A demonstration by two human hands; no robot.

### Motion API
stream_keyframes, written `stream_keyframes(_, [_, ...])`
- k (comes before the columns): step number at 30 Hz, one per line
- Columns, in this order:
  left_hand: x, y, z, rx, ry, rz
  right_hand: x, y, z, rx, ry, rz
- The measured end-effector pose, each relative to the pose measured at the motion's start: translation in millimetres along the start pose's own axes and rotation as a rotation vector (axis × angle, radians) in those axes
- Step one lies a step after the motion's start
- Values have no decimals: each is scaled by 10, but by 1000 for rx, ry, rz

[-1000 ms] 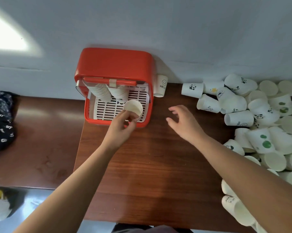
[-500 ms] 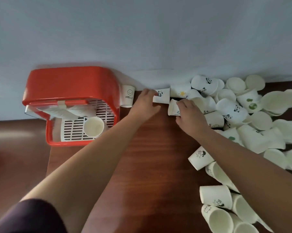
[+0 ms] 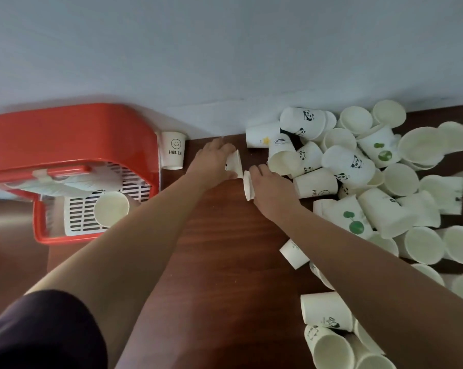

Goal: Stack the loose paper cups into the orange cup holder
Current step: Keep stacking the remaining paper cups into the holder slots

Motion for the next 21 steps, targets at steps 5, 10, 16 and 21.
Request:
stream_keyframes(5, [2,338,-142,88,123,-10,68,52,-106,52,-39,-25])
stream_keyframes(10, [370,1025,-332,205,385,216,176,213,-167,-34,-432,-43])
stream_keyframes(16, [517,2062,-615,223,626,267,295,482,-571,-128,-732,-62])
stream_keyframes(21, [763,2760,-1105,301,786,423,332,600,-1110,-88,-881,-101])
Point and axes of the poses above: each hand's wrist, its own y-axis away from the middle knuckle, its own x-axis out of the back of the hand, z = x × y, the point moved 8 cm from there along -y, towards the middle knuckle, and after that the axes turned 1 degree about -x, right-handed, at the moved point
